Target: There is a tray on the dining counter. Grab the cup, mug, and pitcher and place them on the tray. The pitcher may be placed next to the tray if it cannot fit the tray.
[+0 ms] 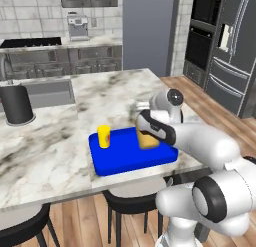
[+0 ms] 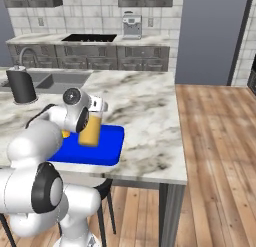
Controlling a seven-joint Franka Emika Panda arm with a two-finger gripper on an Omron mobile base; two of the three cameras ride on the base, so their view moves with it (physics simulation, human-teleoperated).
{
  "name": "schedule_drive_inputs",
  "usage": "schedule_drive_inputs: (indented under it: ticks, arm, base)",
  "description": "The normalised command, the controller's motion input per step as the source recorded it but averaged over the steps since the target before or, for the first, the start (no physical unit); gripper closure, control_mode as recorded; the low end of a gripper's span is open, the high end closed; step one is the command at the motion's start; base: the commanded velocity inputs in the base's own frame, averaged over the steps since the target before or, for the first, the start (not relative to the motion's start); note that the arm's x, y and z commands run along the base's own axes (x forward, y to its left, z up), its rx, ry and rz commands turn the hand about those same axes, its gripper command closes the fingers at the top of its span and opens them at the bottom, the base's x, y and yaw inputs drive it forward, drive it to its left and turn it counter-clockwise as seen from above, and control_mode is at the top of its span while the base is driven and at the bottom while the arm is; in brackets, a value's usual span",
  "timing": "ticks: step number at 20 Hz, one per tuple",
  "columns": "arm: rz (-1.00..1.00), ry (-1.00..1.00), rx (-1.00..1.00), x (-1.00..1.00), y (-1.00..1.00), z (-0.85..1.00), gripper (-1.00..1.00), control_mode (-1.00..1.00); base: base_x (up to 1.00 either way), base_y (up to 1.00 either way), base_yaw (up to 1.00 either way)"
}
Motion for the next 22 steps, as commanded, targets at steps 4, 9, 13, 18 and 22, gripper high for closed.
schedule_drive_inputs:
  ticks: [4, 9, 13, 18, 22]
  arm:
    - [0.00, 0.00, 0.00, 0.00, 0.00, -0.26, 1.00, -1.00]
    - [-0.01, -0.01, 0.00, 0.03, 0.00, 0.09, 1.00, -1.00]
    - [-0.02, 0.00, 0.00, 0.10, 0.00, 0.37, 1.00, -1.00]
    - [-0.03, 0.00, 0.00, 0.30, 0.00, 0.26, 1.00, -1.00]
    - [-0.03, 0.00, 0.00, 0.32, 0.00, 0.21, 1.00, -1.00]
  base:
    - [0.00, 0.00, 0.00]
    - [0.00, 0.00, 0.00]
    - [0.00, 0.00, 0.00]
    - [0.00, 0.00, 0.00]
    - [0.00, 0.00, 0.00]
